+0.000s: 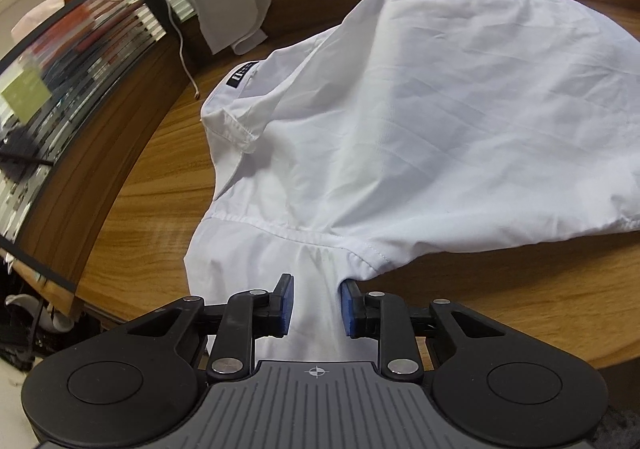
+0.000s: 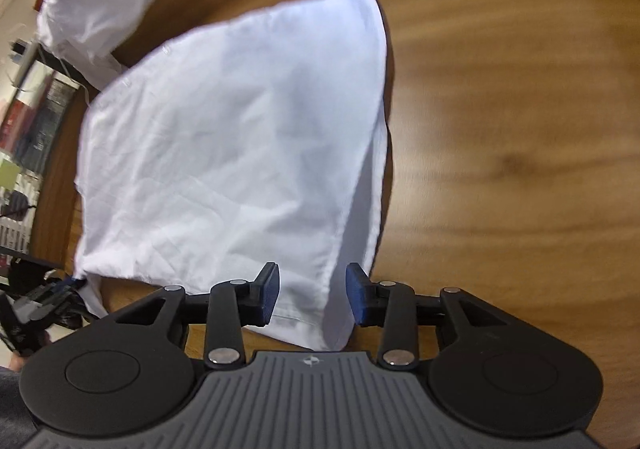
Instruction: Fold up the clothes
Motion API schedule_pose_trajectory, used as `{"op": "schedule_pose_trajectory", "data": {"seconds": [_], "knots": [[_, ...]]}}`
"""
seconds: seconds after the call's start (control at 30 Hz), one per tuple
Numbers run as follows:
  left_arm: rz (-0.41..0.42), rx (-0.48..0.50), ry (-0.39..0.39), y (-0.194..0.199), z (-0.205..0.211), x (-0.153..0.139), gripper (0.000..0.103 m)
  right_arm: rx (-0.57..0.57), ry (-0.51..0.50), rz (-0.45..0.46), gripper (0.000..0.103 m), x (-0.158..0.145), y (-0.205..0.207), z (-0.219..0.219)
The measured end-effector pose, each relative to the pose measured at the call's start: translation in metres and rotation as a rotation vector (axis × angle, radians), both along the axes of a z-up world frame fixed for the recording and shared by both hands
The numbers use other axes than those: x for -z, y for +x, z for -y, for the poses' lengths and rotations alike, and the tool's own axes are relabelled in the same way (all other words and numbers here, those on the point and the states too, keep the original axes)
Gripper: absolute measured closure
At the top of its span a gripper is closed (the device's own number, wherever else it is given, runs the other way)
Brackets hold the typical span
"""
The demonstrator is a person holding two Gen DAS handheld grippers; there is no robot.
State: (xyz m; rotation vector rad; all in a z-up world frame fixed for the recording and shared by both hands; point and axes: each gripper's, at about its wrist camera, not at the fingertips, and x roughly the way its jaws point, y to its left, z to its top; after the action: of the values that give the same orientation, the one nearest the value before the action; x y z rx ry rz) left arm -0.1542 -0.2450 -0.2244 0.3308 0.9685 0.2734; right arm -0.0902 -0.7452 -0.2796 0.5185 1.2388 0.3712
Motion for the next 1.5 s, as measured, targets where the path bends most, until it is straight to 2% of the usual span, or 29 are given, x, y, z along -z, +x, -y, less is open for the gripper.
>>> {"op": "schedule_pose_trajectory", "data": {"seconds": [0.07,0.1,0.13,0.17,0.23,0.37,0.53,0.63,0.73,0.83,0.93,0.97,1.07,1.13,1.17,1.23,1.33,1.5], "knots": [[-0.002,0.003,0.000,0.000,-0.002,-0.001,0.075,0.023,0.035,-0.001,0.064,0.007,0.000,0.002],[-0.002,0.004,0.000,0.001,-0.002,-0.001,0.076,0.042,0.060,0.001,0.071,0.009,-0.001,0.004],[-0.002,0.004,-0.001,0.001,-0.002,-0.002,0.076,0.064,0.084,-0.002,0.081,0.009,-0.001,0.007],[-0.002,0.004,-0.003,0.001,-0.003,-0.002,0.076,0.083,0.104,-0.001,0.102,0.009,-0.001,0.009],[-0.001,0.005,-0.006,0.002,-0.003,-0.003,0.077,0.095,0.130,0.044,0.102,-0.003,-0.003,0.013],[0.015,0.016,-0.018,0.001,-0.002,-0.013,0.081,0.106,0.205,0.196,0.102,-0.053,-0.011,0.018],[0.039,-0.014,-0.058,-0.013,-0.012,-0.035,0.081,0.025,0.165,0.313,0.102,-0.108,-0.039,0.010],[0.029,0.019,-0.023,-0.027,-0.015,-0.031,0.081,-0.023,0.092,0.250,0.102,-0.099,-0.061,0.004],[0.007,0.094,0.047,-0.037,-0.012,-0.017,0.080,-0.023,0.020,0.149,0.102,-0.064,-0.079,-0.004],[-0.020,0.160,0.113,-0.045,-0.010,0.001,0.079,-0.029,-0.044,0.100,0.102,-0.043,-0.089,-0.018],[-0.051,0.175,0.128,-0.048,-0.019,0.015,0.076,-0.038,-0.107,0.063,0.102,-0.025,-0.098,-0.033],[-0.060,0.175,0.128,-0.048,-0.021,0.018,0.073,-0.041,-0.128,0.051,0.102,-0.019,-0.101,-0.038],[-0.051,0.181,0.074,-0.049,-0.033,0.018,0.065,-0.043,-0.183,0.046,0.102,-0.018,-0.103,-0.046],[-0.040,0.182,0.005,-0.050,-0.042,0.009,0.058,-0.060,-0.229,0.052,0.100,-0.024,-0.103,-0.049],[-0.028,0.173,-0.043,-0.050,-0.049,0.001,0.054,-0.069,-0.262,0.063,0.093,-0.031,-0.102,-0.051],[-0.001,0.146,-0.134,-0.050,-0.062,-0.017,0.053,-0.077,-0.311,0.102,0.091,-0.048,-0.098,-0.056],[0.045,0.076,-0.218,-0.041,-0.077,-0.047,0.051,-0.077,-0.348,0.161,0.086,-0.078,-0.084,-0.060],[0.100,-0.018,-0.223,0.005,-0.081,-0.077,0.044,-0.100,-0.371,0.256,0.076,-0.118,-0.037,-0.064]]}}
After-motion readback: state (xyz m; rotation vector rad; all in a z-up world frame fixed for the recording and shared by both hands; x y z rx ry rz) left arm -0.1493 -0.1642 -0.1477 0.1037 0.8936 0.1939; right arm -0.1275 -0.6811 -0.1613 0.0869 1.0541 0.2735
